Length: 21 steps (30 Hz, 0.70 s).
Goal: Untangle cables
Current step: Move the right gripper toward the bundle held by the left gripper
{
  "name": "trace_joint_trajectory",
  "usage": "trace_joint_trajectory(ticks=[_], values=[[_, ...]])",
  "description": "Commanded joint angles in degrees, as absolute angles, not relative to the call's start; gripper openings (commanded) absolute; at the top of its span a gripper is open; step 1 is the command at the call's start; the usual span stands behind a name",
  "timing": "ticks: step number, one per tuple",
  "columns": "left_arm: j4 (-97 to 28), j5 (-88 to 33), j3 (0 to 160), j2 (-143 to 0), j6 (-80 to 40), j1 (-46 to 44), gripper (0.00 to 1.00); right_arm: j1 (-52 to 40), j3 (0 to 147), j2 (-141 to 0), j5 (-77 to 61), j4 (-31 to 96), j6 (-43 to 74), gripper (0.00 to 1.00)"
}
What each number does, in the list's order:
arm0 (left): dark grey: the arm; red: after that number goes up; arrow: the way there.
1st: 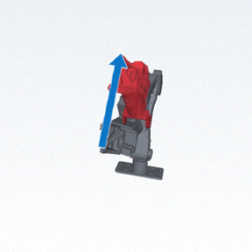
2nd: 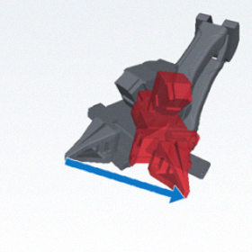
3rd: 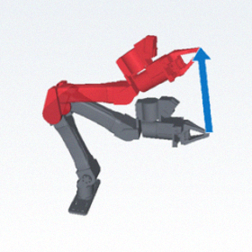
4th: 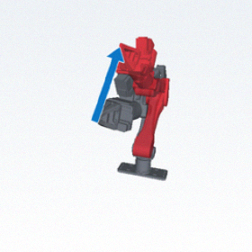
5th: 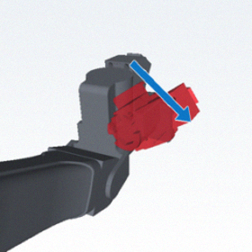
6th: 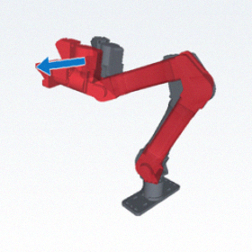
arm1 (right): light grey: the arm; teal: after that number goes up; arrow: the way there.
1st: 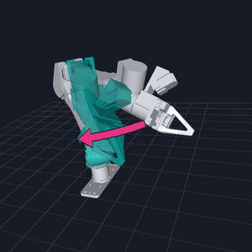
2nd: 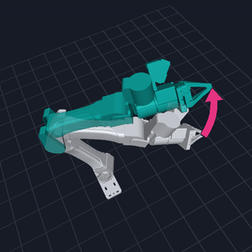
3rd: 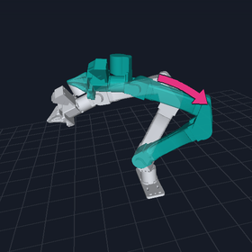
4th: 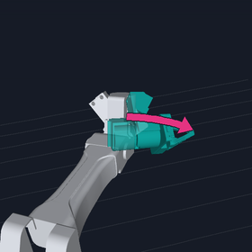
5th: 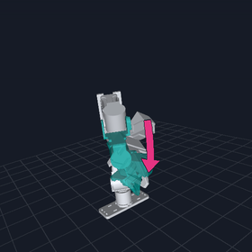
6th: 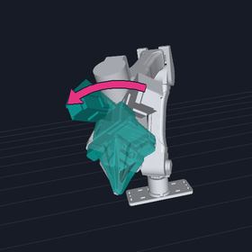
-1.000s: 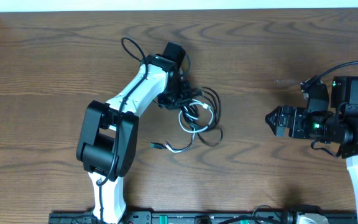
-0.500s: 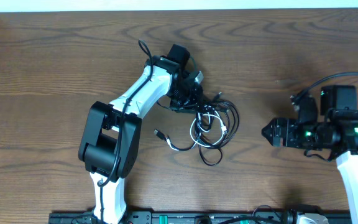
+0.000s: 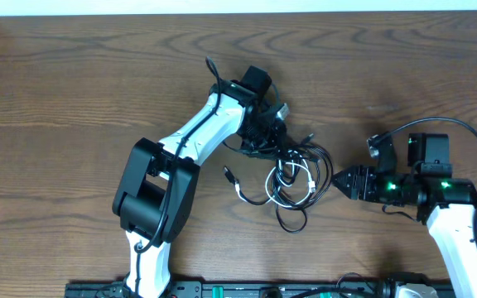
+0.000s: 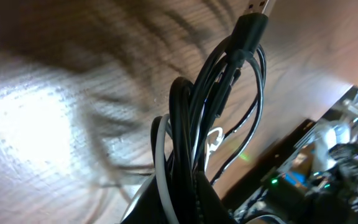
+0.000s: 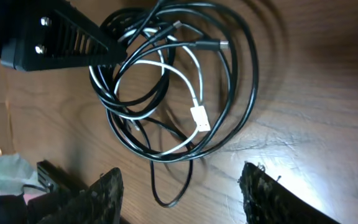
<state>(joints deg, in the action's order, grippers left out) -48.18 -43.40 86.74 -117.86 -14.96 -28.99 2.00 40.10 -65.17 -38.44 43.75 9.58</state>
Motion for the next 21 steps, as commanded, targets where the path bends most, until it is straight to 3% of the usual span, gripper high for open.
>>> trace_joint_trajectory(ticks=[1,12,21], values=[[-48.69,-44.80,86.48,-117.89,-25.04,-28.93,0.08,1.02,38.00,-65.17,-41.89,41.15,10.22,0.58],[-51.64,-42.98,86.48,-117.89,-48.99,-29.23,0.08,-9.17,37.32,-65.17,-39.59,32.10,10.74,0.73],[-51.64,-42.44,86.48,-117.89,-53.34,-30.39,0.08,-16.84,37.32,-65.17,-33.91,28.38,10.90,0.77]])
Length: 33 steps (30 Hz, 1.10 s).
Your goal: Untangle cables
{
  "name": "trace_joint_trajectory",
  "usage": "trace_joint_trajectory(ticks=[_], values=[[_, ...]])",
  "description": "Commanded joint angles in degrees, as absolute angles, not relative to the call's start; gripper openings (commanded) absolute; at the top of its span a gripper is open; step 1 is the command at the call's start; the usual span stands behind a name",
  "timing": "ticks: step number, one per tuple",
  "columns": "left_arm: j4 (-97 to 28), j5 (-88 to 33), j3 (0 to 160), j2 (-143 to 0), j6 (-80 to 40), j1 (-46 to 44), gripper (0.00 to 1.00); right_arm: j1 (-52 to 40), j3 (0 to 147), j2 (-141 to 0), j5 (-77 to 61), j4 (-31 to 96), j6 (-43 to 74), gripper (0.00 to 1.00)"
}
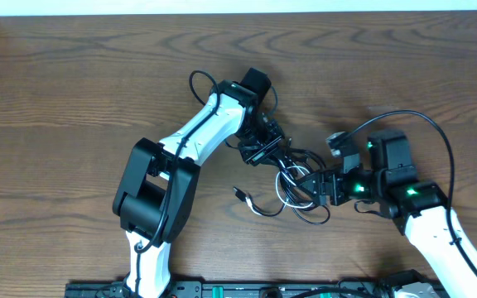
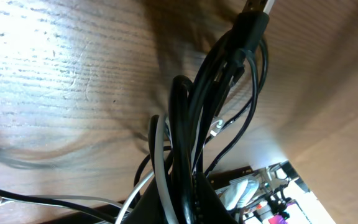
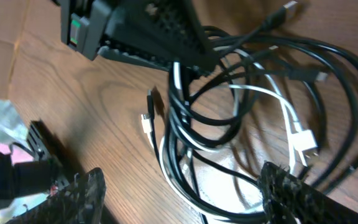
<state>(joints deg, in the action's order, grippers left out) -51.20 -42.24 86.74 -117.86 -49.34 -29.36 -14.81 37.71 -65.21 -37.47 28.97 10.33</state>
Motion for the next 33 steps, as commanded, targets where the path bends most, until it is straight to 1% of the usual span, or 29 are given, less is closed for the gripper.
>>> trace_joint_trajectory(ticks=[1,3,8,9,11,13,18,19,20,23,24,25,30,33], values=[[-51.64,-42.44,86.48,-117.89,-54.02,-30.72,0.07,-17.54,37.32,-65.23,-31.86,28.03,10.90,0.77],[-51.70,-42.76,86.48,-117.89,-54.13,-31.46,0.07,-19.25,37.32,-65.28,-26.63,27.53,10.87,0.81],[-53.89,-43.11,86.48,-117.89,-54.13,-32.91,0.07,-21.52,37.32,-65.58,-23.90,25.85,10.44,0.83],[-54.11,-43.11,86.48,-117.89,-54.13,-33.12,0.07,-21.91,37.32,-65.80,-23.90,25.47,10.44,0.80],[-54.19,-43.13,86.48,-117.89,-54.83,-33.36,0.07,-22.68,37.32,-66.46,-23.90,24.99,10.44,0.72],[-54.19,-44.31,86.48,-117.89,-55.79,-33.41,0.08,-23.44,37.32,-67.20,-23.90,24.84,10.44,0.66],[-53.74,-49.30,86.48,-117.89,-58.26,-33.41,0.07,-25.56,37.32,-70.48,-23.94,24.93,10.48,0.68],[-53.74,-49.30,86.48,-117.89,-58.54,-33.43,0.08,-26.02,37.32,-71.20,-23.94,25.06,10.48,0.65],[-53.74,-49.28,86.48,-117.89,-58.67,-33.47,0.08,-26.46,37.32,-71.79,-23.92,25.08,10.46,0.57],[-53.76,-48.62,86.48,-117.89,-58.65,-33.45,0.07,-27.27,37.32,-73.10,-23.94,25.08,10.63,0.26],[-53.74,-47.64,86.48,-117.89,-58.67,-33.45,0.07,-27.38,37.32,-73.30,-24.03,25.08,10.74,0.08],[-53.74,-46.48,86.48,-117.89,-58.94,-33.45,0.07,-27.38,37.32,-73.30,-24.21,25.12,10.76,0.02],[-53.71,-37.76,86.48,-117.89,-59.27,-33.45,0.08,-27.38,37.32,-73.30,-24.53,27.77,10.68,0.01],[-53.69,-35.64,86.48,-117.89,-59.27,-33.45,0.07,-27.38,37.32,-73.30,-24.49,29.87,10.66,0.01]])
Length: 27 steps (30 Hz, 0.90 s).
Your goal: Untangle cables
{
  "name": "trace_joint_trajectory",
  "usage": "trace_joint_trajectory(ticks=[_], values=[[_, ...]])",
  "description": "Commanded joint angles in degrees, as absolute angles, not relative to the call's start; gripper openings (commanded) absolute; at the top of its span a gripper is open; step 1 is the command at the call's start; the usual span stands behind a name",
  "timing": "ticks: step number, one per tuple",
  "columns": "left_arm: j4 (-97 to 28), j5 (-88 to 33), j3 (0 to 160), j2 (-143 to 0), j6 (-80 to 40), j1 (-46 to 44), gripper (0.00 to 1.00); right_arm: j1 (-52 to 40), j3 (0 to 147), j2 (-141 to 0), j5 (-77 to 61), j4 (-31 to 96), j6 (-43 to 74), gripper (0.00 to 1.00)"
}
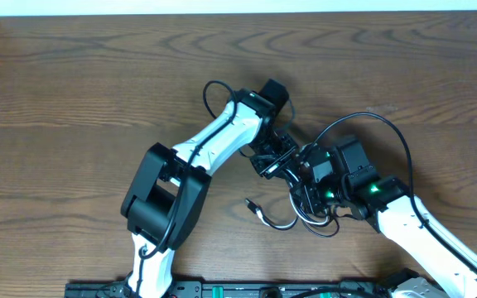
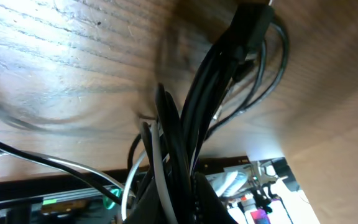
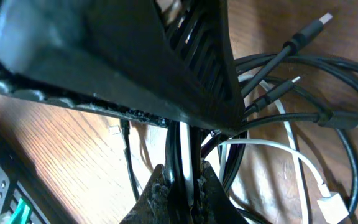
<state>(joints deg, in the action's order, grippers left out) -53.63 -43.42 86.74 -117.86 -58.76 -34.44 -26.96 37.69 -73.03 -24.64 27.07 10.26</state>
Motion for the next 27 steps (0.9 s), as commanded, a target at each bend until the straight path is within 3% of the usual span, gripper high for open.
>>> trace_joint_trajectory(ticks=[1,22,27], values=[[-53.69,-35.24,86.48,-117.89,-59.27,-33.45,0.08,-27.38,37.32,-73.30,-24.49,30.37,10.66,0.01],[-53.34,-33.34,86.48,-117.89,-55.44,-33.69,0.08,-27.42,37.32,-73.32,-23.86,25.39,9.52,0.01],[-53.30,-33.34,86.48,-117.89,-47.44,-33.85,0.37,-27.42,37.32,-73.32,-23.86,25.47,9.52,0.01]])
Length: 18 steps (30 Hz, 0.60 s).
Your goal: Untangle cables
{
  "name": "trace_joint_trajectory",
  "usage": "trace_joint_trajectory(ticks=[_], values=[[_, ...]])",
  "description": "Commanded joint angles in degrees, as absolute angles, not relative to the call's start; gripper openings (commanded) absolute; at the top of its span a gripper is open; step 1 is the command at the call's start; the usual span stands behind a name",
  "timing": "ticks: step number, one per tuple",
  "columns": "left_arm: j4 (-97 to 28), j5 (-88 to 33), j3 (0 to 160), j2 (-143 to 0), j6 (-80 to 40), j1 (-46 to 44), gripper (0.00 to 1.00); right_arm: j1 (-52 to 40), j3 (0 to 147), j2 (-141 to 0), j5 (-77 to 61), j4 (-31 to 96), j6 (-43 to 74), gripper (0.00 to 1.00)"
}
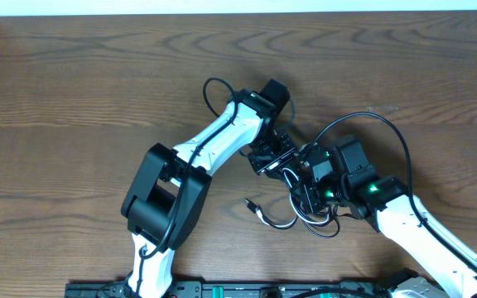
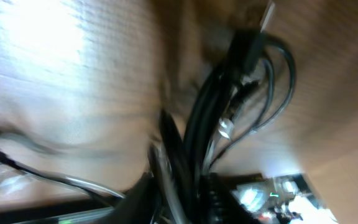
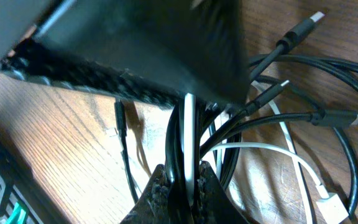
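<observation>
A tangle of black and white cables [image 1: 305, 199] lies on the wooden table just right of centre. My left gripper [image 1: 276, 157] is shut on a bunch of black and grey strands [image 2: 191, 143] at the tangle's upper left. My right gripper [image 1: 309, 178] is shut on black and white strands [image 3: 184, 143] right below the left one, nearly touching it. The left gripper's dark body [image 3: 135, 56] fills the top of the right wrist view. Loose plug ends [image 3: 303, 28] fan out to the right, and a black plug [image 1: 250, 204] trails left.
The wooden table [image 1: 73, 91] stretches bare to the left and back. A black rail with equipment [image 1: 222, 290] runs along the front edge. The left arm's white links [image 1: 214, 136] cross the centre; the right arm [image 1: 421, 228] comes in from the lower right.
Both grippers stay shut on the bundle in nearly the same place. The left wrist view is blurred and shifted a little, and the left gripper's body sits slightly higher in the right wrist view.
First my left gripper held the bundle's top while the right gripper stood open well to the right. Then the right gripper was open close beside the tangle. After that it was shut on strands just under the left gripper, and both hold there now.
</observation>
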<state>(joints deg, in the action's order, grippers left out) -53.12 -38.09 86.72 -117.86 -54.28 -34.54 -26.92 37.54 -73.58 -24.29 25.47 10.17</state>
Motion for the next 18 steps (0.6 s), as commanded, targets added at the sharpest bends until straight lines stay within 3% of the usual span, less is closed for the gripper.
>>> trace_joint_trajectory(ticks=[1,7,18], values=[[-53.32,-33.34,86.48,-117.89,-45.01,-33.82,0.41,-27.42,37.32,-73.32,-23.86,25.47,9.52,0.01],[-53.56,-33.06,86.48,-117.89,-33.04,-33.85,0.55,-27.42,37.32,-73.32,-23.88,25.54,9.52,0.01],[-57.28,-22.92,86.50,-117.89,-31.90,-33.82,0.66,-27.42,37.32,-73.32,-23.86,25.52,9.10,0.01]])
